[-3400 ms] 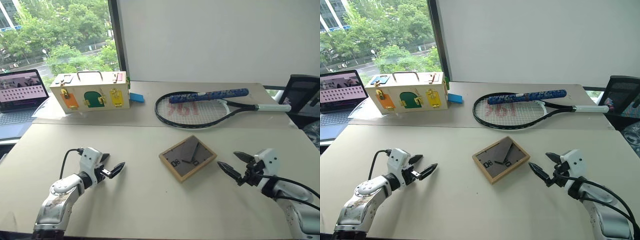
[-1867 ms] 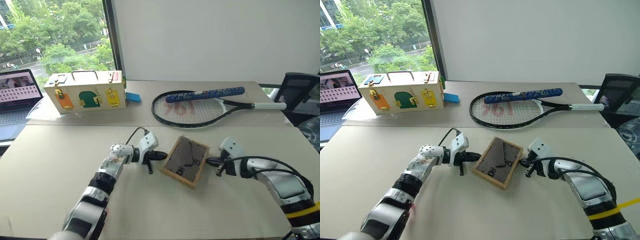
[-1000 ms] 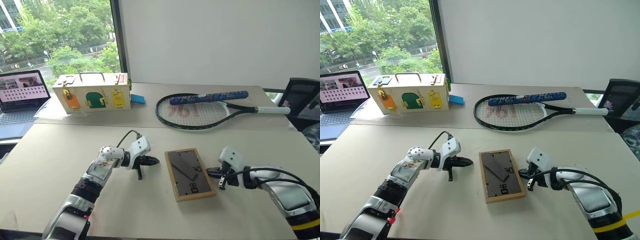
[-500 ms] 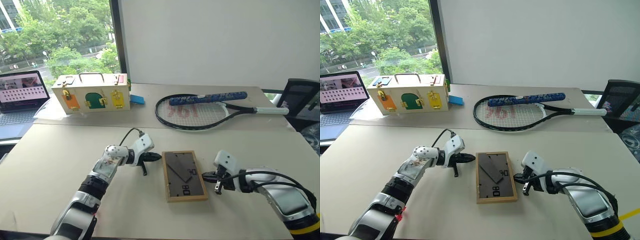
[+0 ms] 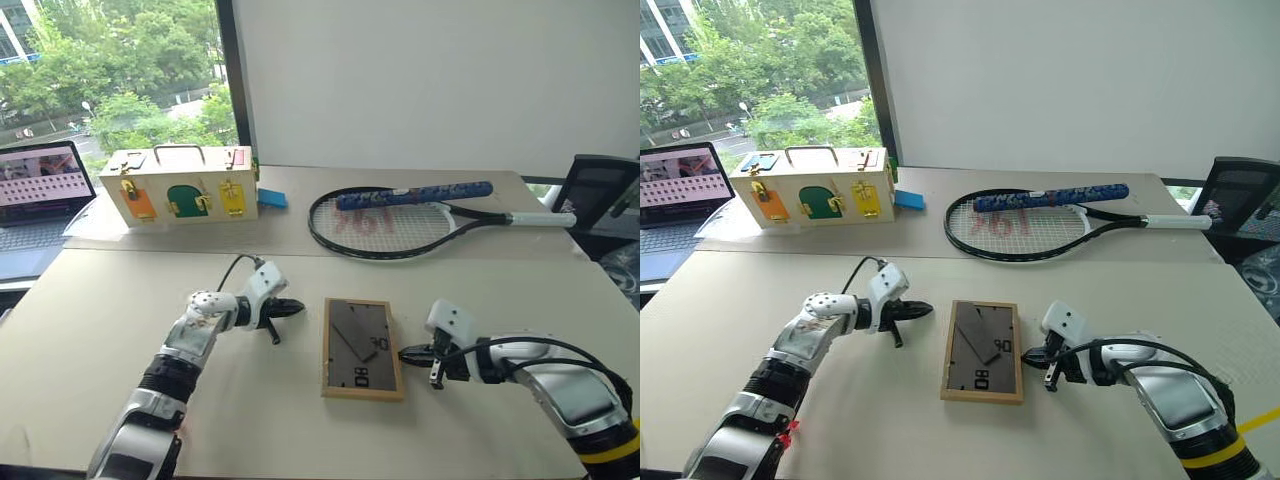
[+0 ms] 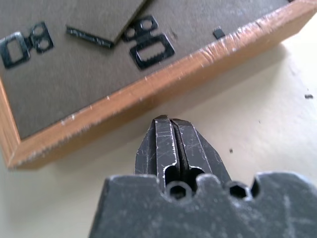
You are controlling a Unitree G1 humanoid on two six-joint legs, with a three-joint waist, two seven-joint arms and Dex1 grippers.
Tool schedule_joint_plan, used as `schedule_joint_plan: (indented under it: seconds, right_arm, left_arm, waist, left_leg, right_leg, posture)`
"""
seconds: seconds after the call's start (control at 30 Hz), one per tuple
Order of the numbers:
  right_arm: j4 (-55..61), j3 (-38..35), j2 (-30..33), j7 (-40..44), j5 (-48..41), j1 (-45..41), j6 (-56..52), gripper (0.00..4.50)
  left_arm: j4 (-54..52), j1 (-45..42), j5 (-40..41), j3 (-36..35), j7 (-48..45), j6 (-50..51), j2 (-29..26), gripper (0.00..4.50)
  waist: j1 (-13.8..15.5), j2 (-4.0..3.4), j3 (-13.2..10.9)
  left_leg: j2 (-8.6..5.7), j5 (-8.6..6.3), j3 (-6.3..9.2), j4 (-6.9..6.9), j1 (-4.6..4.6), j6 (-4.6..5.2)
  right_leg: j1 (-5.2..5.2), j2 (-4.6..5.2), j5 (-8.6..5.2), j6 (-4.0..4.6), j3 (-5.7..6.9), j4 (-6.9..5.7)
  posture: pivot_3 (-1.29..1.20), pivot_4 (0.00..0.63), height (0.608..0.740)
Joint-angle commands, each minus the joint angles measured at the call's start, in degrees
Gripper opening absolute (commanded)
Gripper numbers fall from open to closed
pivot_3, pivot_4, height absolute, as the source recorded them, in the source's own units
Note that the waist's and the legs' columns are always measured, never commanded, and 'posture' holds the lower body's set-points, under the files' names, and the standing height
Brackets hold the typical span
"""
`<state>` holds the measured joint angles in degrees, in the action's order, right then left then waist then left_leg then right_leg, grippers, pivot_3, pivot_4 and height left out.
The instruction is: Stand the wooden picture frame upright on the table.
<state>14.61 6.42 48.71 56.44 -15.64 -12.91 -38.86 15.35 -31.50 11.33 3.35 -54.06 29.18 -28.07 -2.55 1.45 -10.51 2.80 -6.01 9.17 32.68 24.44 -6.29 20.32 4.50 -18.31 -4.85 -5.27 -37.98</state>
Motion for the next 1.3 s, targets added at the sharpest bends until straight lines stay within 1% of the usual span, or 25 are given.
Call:
schedule_joint_plan:
  seconds: [0.03, 0.07, 0.1, 0.13, 0.17, 0.2, 0.23, 0.3, 0.33, 0.4, 0.43, 0.5, 0.6, 0.67, 0.73, 0.83, 0.93, 1.1, 1.17, 1.3]
  right_arm:
    - [-3.04, -4.14, 3.72, 3.79, -0.39, 2.26, 5.98, 0.00]
    - [-2.92, -4.83, 4.15, 5.24, -0.97, 2.71, 8.46, 0.00]
    - [-2.57, -5.63, 4.34, 6.59, -1.88, 3.12, 10.16, 0.00]
    - [-2.46, -6.26, 4.53, 7.82, -2.52, 3.32, 11.90, 0.00]
    - [-2.54, -6.74, 4.64, 8.80, -2.79, 3.41, 13.62, 0.00]
    - [-3.02, -7.10, 4.56, 9.28, -2.87, 3.07, 14.83, 0.00]
    - [-3.56, -7.24, 4.53, 9.63, -2.79, 2.69, 15.82, 0.00]
    - [-4.69, -7.16, 4.32, 9.97, -2.33, 1.90, 17.28, 0.00]
    - [-5.18, -6.90, 4.26, 10.11, -2.00, 1.62, 17.89, 0.00]
    - [-5.98, -6.39, 4.00, 10.20, -1.52, 1.42, 18.88, 0.00]
    - [-6.25, -6.31, 3.68, 9.96, -1.44, 1.43, 19.33, 0.00]
    - [-6.22, -6.14, 3.00, 9.49, -1.48, 1.86, 19.88, 0.00]
    - [-5.67, -5.87, 2.31, 8.96, -1.15, 2.84, 20.38, 0.00]
    - [-5.43, -5.69, 1.97, 8.52, -0.72, 3.29, 20.95, 0.00]
    - [-4.90, -5.39, 1.61, 8.35, -0.43, 3.86, 21.86, 0.00]
    - [-3.50, -4.05, 0.95, 8.23, 0.37, 4.87, 22.85, 0.00]
    - [-2.05, -3.47, -1.43, 7.39, -1.02, 4.54, 21.60, 0.00]
    - [-1.27, -1.97, -3.76, 6.41, -0.50, 3.71, 20.98, 0.00]
    - [-1.25, -1.62, -4.25, 6.19, -0.32, 3.36, 20.85, 0.00]
    - [-2.00, -0.84, -5.69, 5.35, -0.09, 2.41, 20.87, 0.00]
  left_arm:
    - [-9.98, 2.73, 15.13, -11.78, -1.95, 22.11, -4.97, 1.43]
    - [-11.03, 2.92, 17.23, -14.33, -0.15, 29.06, -6.10, 1.85]
    - [-11.12, 2.08, 19.80, -18.81, 3.31, 35.79, -5.42, 2.24]
    - [-11.94, 0.66, 23.07, -24.59, 7.04, 42.49, -3.38, 2.71]
    - [-14.32, -0.16, 25.61, -28.67, 9.73, 47.99, -1.55, 3.15]
    - [-16.47, -1.47, 28.11, -31.98, 10.41, 55.25, -0.06, 3.38]
    - [-17.75, -2.02, 30.85, -33.68, 11.53, 59.77, 0.87, 3.85]
    - [-17.88, -1.55, 37.35, -33.87, 14.19, 63.32, 1.29, 4.45]
    - [-16.70, -0.60, 41.85, -32.51, 15.98, 63.32, 0.75, 4.45]
    - [-17.65, 1.83, 46.45, -27.33, 21.88, 63.32, -0.32, 4.45]
    - [-17.99, 2.42, 48.55, -25.90, 25.75, 63.32, 0.13, 4.45]
    - [-18.48, 2.95, 52.76, -24.15, 33.52, 63.32, 2.83, 4.45]
    - [-16.27, 3.12, 58.55, -23.84, 45.01, 63.32, 7.36, 4.45]
    - [-14.07, 3.64, 62.87, -21.36, 52.07, 63.32, 7.33, 4.45]
    - [-11.23, 3.27, 68.16, -21.44, 58.26, 63.32, 9.04, 4.45]
    - [-9.49, 2.80, 73.49, -19.80, 65.11, 63.32, 10.90, 4.45]
    - [-8.29, 2.56, 78.83, -17.69, 70.36, 62.61, 12.29, 4.45]
    - [-6.59, 1.56, 87.30, -11.02, 75.65, 59.33, 11.54, 4.45]
    - [-6.67, 1.24, 88.55, -8.27, 76.12, 59.00, 9.91, 4.45]
    - [-5.62, -0.16, 86.00, -4.24, 72.88, 59.56, 8.58, 4.45]
  waist:
    - [0.16, 0.02, -0.12]
    - [0.23, 0.01, -0.16]
    - [0.33, 0.00, -0.21]
    - [0.35, -0.02, -0.23]
    - [0.37, -0.02, -0.24]
    - [0.36, 0.01, -0.28]
    - [0.33, 0.04, -0.30]
    - [0.04, 0.04, -0.30]
    - [-0.08, 0.04, -0.30]
    - [-0.42, 0.02, -0.31]
    - [-0.55, -0.02, -0.33]
    - [-0.45, -0.01, -0.35]
    - [0.14, -0.01, -0.35]
    - [0.29, 0.00, -0.35]
    - [0.29, -0.05, -0.33]
    - [0.53, -0.05, -0.32]
    - [0.72, -0.05, -0.31]
    - [1.35, -0.05, -0.31]
    - [1.50, -0.05, -0.31]
    - [1.56, -0.07, -0.30]
  left_leg:
    - [0.00, 0.00, 0.01, 0.01, 0.04, 0.00]
    - [0.00, 0.00, 0.02, 0.01, 0.11, 0.00]
    - [0.00, 0.00, 0.02, 0.03, 0.17, 0.00]
    - [0.00, 0.00, 0.02, 0.06, 0.19, 0.00]
    - [0.00, 0.00, 0.02, 0.08, 0.20, 0.00]
    - [-0.01, 0.00, 0.02, 0.10, 0.22, 0.00]
    - [-0.01, 0.00, 0.02, 0.12, 0.25, 0.00]
    - [-0.01, 0.01, 0.04, 0.14, 0.28, 0.00]
    - [-0.01, 0.00, 0.04, 0.13, 0.26, 0.00]
    - [0.01, 0.00, 0.04, 0.07, 0.20, 0.00]
    - [0.01, 0.00, 0.04, 0.05, 0.20, 0.00]
    - [0.01, 0.00, 0.02, 0.06, 0.20, 0.00]
    - [0.00, 0.00, 0.02, 0.12, 0.23, 0.00]
    - [-0.02, 0.00, 0.03, 0.15, 0.26, 0.00]
    - [-0.02, 0.00, 0.02, 0.15, 0.24, 0.00]
    - [-0.04, 0.00, 0.02, 0.16, 0.22, 0.00]
    - [-0.07, 0.00, 0.02, 0.20, 0.23, 0.00]
    - [-0.10, 0.00, 0.02, 0.20, 0.24, -0.01]
    - [-0.10, 0.00, 0.02, 0.20, 0.24, -0.01]
    - [-0.10, 0.00, 0.01, 0.19, 0.24, -0.02]
  right_leg:
    - [0.02, 0.00, 0.00, 0.00, 0.02, 0.00]
    - [0.07, 0.01, 0.00, 0.00, 0.04, -0.01]
    - [0.08, 0.02, 0.00, 0.00, 0.08, -0.01]
    - [0.08, 0.04, -0.01, -0.01, 0.12, 0.00]
    - [0.07, 0.04, -0.02, -0.03, 0.12, 0.00]
    - [0.07, 0.04, -0.02, -0.03, 0.14, -0.01]
    - [0.07, 0.04, -0.02, -0.04, 0.15, 0.00]
    - [0.08, 0.04, -0.03, -0.04, 0.17, 0.00]
    - [0.08, 0.04, -0.03, -0.04, 0.17, 0.00]
    - [0.08, 0.03, -0.04, -0.01, 0.17, -0.03]
    - [0.08, 0.03, -0.04, -0.01, 0.16, -0.02]
    - [0.10, 0.03, -0.04, 0.00, 0.13, -0.03]
    - [0.08, 0.04, -0.03, 0.00, 0.13, -0.03]
    - [0.08, 0.05, -0.03, -0.01, 0.13, -0.02]
    - [0.07, 0.05, -0.03, 0.00, 0.12, -0.02]
    - [0.05, 0.06, -0.03, -0.01, 0.12, -0.02]
    - [0.03, 0.08, -0.03, -0.02, 0.12, -0.02]
    - [0.03, 0.11, -0.02, -0.01, 0.12, -0.01]
    - [0.03, 0.11, -0.02, -0.01, 0.12, -0.01]
    - [0.05, 0.11, -0.02, 0.00, 0.12, 0.00]
  posture:
    - [0.00, 0.150, 0.722]
    - [0.00, 0.150, 0.722]
    - [0.00, 0.150, 0.722]
    - [0.00, 0.150, 0.722]
    - [0.00, 0.150, 0.722]
    - [0.00, 0.150, 0.722]
    - [0.00, 0.150, 0.722]
    - [0.00, 0.150, 0.722]
    - [0.00, 0.150, 0.722]
    - [0.00, 0.150, 0.722]
    - [0.00, 0.150, 0.722]
    - [0.00, 0.150, 0.722]
    - [0.00, 0.150, 0.722]
    - [0.00, 0.150, 0.722]
    - [0.00, 0.150, 0.722]
    - [0.00, 0.150, 0.722]
    - [0.00, 0.150, 0.722]
    - [0.00, 0.150, 0.722]
    - [0.00, 0.150, 0.722]
    - [0.00, 0.150, 0.722]
